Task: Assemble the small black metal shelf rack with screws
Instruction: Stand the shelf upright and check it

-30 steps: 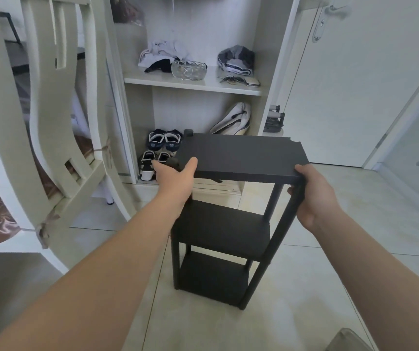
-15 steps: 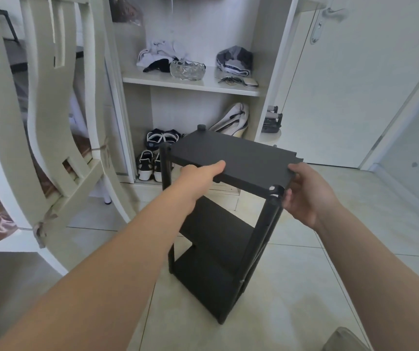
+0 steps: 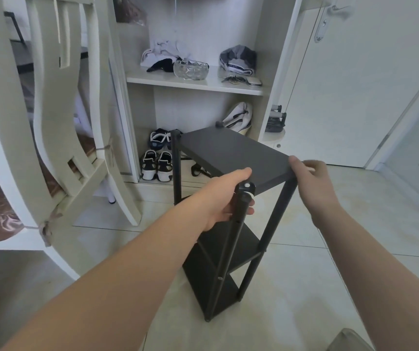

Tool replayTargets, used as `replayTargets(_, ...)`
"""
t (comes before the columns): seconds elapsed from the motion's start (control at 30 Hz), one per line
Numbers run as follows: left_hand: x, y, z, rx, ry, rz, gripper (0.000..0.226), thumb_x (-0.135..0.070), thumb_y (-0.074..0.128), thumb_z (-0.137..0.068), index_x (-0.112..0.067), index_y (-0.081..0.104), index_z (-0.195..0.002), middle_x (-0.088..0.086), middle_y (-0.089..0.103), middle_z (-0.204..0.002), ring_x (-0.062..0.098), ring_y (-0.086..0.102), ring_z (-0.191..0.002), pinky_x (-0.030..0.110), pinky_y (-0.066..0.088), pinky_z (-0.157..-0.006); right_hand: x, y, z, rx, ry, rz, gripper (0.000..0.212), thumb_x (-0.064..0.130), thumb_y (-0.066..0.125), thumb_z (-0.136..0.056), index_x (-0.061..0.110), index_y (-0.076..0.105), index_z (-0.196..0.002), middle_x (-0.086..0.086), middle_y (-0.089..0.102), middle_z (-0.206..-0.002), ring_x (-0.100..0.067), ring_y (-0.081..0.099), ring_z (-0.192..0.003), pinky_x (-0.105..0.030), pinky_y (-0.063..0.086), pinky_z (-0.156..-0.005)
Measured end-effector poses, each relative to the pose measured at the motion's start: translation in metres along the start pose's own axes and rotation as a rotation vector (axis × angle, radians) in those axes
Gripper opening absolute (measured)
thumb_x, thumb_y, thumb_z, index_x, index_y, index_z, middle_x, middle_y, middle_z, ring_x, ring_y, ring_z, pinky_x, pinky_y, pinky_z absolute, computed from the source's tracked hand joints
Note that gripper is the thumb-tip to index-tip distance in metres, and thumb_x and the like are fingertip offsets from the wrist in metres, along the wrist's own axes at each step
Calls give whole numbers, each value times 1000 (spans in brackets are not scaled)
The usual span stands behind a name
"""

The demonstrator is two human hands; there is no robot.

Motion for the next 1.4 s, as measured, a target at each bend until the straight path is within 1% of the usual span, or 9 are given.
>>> replayTargets(0.13, -1, -4, -1, -4, 42, -14, 37, -55, 55, -95, -20, 62, -104, 6, 70, -87, 28, 76, -86, 45, 56, -92, 7, 18, 3, 140, -46, -49, 28, 49, 54, -98, 24, 63, -105, 6, 66, -103, -15, 64, -97, -28, 45, -78)
replayTargets(0.2, -4, -13, 1, -11, 49, -10, 34, -54, 55, -95, -21, 60, -101, 2, 67, -84, 27, 76, -82, 42, 56, -87, 5, 22, 5, 151, -27, -97, 29, 45, 56, -97, 17, 64, -103, -1, 68, -95, -21, 67, -89, -35, 52, -85)
replayTargets(0.3, -9, -30, 3, -30, 51, 37, 29, -47, 56, -96, -19, 60, -101, -3, 66, -71, 25, 70, -67, 39, 53, -79, 4, 31, 11, 181, -21, -125, 31, 43, 57, -95, 13, 63, -96, 2, 61, -72, -20, 60, -74, -37, 50, -82)
replayTargets(0.4, -13, -44, 2, -151, 46, 163, 23, -39, 60, -95, -16, 61, -96, 2, 64, -73, 19, 60, -54, 37, 56, -72, 3, 45, 19, 243, 0, -200, 32, 44, 55, -97, 13, 60, -89, 3, 54, -61, -18, 53, -64, -38, 51, -81)
replayTargets(0.5, -13, -52, 0, -310, 55, 212, 24, -41, 63, -94, -17, 62, -97, 3, 65, -79, 18, 61, -63, 36, 60, -71, 3, 54, 23, 244, 32, -254, 34, 43, 50, -100, 13, 59, -88, 0, 52, -58, -16, 50, -57, -36, 50, -76)
replayTargets(0.6, -11, -50, 1, -261, 51, 164, 31, -47, 66, -91, -17, 66, -101, 2, 65, -84, 17, 59, -62, 33, 59, -72, 1, 56, 24, 209, 52, -281, 32, 40, 50, -99, 13, 58, -86, 1, 50, -56, -14, 47, -53, -33, 46, -72)
replayTargets(0.8, -12, -53, 5, -173, 12, 246, 21, -36, 64, -95, -16, 63, -97, 2, 61, -83, 18, 55, -67, 33, 52, -72, 0, 58, 25, 196, 81, -325, 28, 37, 52, -97, 13, 58, -86, 3, 48, -55, -17, 43, -57, -35, 41, -71)
replayTargets(1.2, -14, -54, 4, -179, 6, 298, 13, -28, 63, -95, -15, 62, -95, 2, 65, -78, 19, 56, -68, 35, 49, -74, -3, 57, 22, 181, 120, -319, 27, 37, 55, -96, 14, 58, -82, 5, 48, -53, -16, 43, -58, -34, 40, -71)
replayTargets(1.4, -13, -54, 0, -163, 9, 295, 13, -29, 64, -94, -16, 62, -96, 1, 65, -81, 18, 57, -68, 33, 49, -68, -3, 57, 23, 200, 125, -346, 27, 35, 55, -97, 13, 57, -82, 5, 47, -53, -13, 42, -55, -35, 38, -74)
Point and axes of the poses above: each hand's wrist, its own z-axis away from the middle knuckle, its own y-axis out of the palm, x = y × z, the point moved 6 cm from there along -z, towards the middle knuckle
